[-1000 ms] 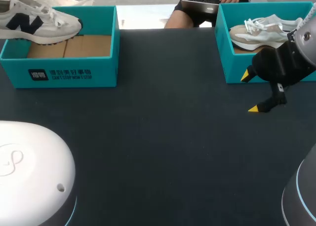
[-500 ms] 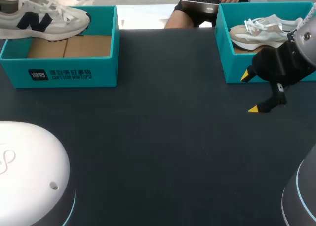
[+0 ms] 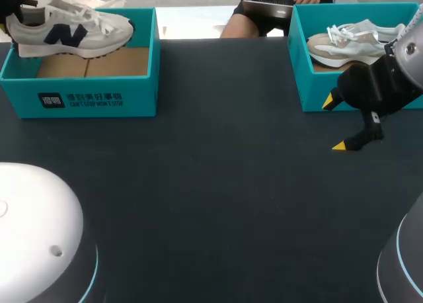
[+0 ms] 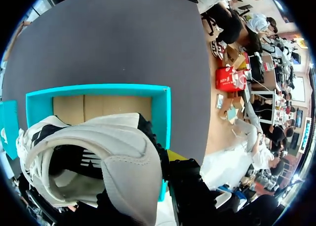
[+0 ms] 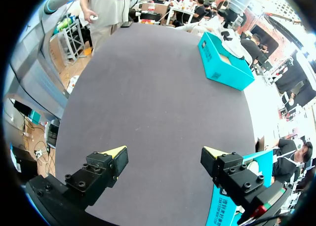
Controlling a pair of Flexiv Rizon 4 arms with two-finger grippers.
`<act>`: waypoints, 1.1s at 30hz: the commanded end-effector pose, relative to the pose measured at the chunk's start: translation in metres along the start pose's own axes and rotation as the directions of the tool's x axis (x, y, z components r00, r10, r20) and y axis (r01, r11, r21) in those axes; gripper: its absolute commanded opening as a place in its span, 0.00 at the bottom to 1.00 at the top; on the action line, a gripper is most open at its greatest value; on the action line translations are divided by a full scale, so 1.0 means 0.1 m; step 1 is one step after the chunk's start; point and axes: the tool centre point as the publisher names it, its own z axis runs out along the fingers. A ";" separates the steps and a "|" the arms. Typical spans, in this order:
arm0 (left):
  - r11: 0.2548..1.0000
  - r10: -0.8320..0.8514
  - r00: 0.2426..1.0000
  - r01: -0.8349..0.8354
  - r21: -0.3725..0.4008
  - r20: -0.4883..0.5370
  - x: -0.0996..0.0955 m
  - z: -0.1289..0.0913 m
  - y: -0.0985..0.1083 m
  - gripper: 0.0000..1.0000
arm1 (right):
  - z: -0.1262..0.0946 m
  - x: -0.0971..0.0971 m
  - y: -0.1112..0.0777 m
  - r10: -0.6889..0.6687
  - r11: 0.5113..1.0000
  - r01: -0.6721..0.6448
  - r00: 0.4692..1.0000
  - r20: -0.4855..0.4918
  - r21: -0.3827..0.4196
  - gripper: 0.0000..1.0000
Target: Take the shoe out of the shoebox, open the shoe tongue, remove and reinsert the insole, then place the shoe into the shoebox
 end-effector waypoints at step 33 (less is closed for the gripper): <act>0.990 0.131 0.991 -0.132 0.047 0.013 -0.30 1.28 -0.36 0.00 | 0.01 -0.01 0.01 0.001 1.000 -0.001 1.000 -0.001 0.003 1.00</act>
